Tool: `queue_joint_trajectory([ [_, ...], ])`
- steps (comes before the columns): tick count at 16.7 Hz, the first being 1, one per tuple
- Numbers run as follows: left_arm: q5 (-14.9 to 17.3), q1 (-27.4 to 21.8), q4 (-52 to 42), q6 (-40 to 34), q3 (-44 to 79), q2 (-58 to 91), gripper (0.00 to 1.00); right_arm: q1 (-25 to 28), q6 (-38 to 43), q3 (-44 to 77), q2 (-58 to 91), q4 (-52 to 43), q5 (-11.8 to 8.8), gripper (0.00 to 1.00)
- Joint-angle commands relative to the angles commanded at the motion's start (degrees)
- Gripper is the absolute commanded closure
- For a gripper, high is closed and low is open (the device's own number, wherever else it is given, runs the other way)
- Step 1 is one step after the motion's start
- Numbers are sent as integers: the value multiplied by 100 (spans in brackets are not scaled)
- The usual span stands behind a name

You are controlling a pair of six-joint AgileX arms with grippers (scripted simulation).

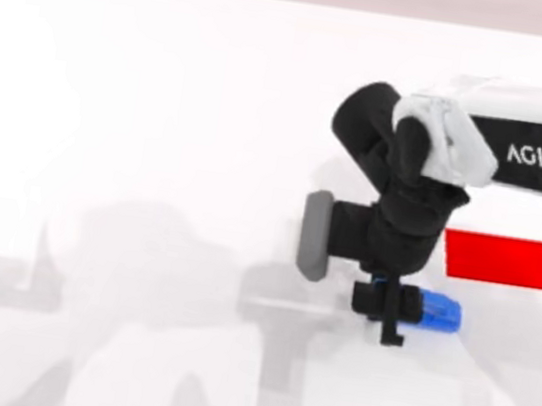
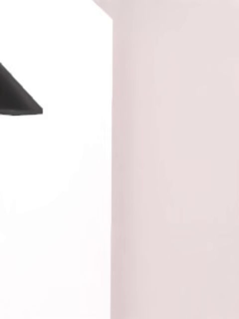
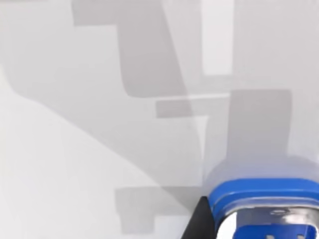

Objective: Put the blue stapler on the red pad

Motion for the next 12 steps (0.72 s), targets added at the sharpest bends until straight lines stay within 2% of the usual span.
queue_joint_trajectory([
  [6, 0, 0, 0, 0, 0, 0, 0, 0, -9, 89, -26, -97, 0, 100],
  [12, 0, 0, 0, 0, 0, 0, 0, 18, -18, 1054, -398, -1519, -6, 100],
])
